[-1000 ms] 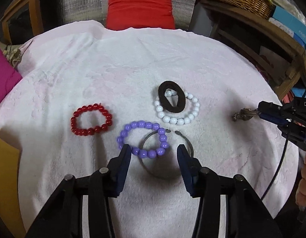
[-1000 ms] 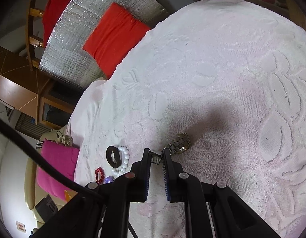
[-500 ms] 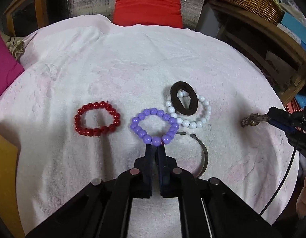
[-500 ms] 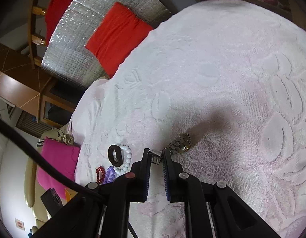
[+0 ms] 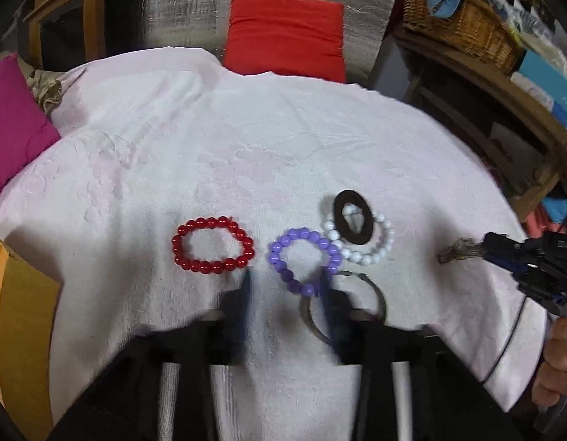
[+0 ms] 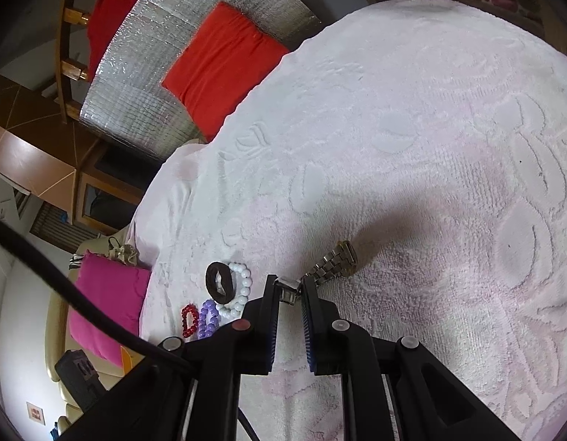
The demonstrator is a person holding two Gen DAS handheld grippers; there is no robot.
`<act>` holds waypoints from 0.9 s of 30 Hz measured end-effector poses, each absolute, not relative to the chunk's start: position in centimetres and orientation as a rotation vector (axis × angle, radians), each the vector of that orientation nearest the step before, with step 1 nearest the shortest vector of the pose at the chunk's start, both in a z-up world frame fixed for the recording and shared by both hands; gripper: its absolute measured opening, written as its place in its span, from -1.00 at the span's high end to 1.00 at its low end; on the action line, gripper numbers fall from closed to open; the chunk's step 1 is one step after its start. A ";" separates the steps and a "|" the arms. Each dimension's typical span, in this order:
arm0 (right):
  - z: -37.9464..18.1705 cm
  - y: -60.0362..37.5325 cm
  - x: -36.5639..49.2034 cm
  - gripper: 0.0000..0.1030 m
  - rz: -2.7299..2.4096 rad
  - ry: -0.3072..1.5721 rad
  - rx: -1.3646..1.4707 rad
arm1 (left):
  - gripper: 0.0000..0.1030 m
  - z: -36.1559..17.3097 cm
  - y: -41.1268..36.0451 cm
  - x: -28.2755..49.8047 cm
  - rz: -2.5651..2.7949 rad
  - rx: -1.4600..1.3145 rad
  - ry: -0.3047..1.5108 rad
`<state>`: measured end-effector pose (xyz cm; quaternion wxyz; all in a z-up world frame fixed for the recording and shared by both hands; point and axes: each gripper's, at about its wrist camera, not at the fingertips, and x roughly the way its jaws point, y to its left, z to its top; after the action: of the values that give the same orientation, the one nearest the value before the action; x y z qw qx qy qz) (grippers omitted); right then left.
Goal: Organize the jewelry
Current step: 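Grasp the silver open bangle with the left tool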
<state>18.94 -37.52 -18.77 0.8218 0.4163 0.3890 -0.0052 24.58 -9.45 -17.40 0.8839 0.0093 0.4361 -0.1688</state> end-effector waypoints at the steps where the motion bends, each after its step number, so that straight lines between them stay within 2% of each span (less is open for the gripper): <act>1: -18.8 -37.5 19.0 0.74 -0.012 0.829 0.882 | -0.09 -17.6 -9.5 24.8 -0.345 0.023 0.915; 8: -19.1 -38.2 19.2 0.74 -0.010 0.844 0.887 | -0.09 -19.5 -10.8 23.6 -0.406 0.060 1.052; 15: -19.3 -38.4 19.2 0.74 -0.012 0.851 0.888 | -0.10 -19.9 -12.3 23.6 -0.399 0.065 1.044; 16: -19.4 -38.4 19.2 0.74 -0.015 0.850 0.889 | -0.11 -19.7 -12.4 23.6 -0.407 0.058 1.042; 19: -19.4 -38.5 19.1 0.74 -0.017 0.849 0.890 | -0.38 -19.3 -13.0 22.9 -0.460 0.034 1.029; 20: -19.5 -38.5 19.1 0.74 -0.018 0.849 0.890 | -0.42 -19.5 -13.4 22.8 -0.451 0.055 1.022; 27: -19.6 -38.5 19.1 0.74 -0.021 0.850 0.884 | -0.43 -21.0 -15.1 23.9 -0.399 0.092 1.019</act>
<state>19.12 -38.45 -19.60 0.8179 0.4147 0.3988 -0.0100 23.88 -15.13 -21.00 0.8529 0.0438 0.4844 -0.1895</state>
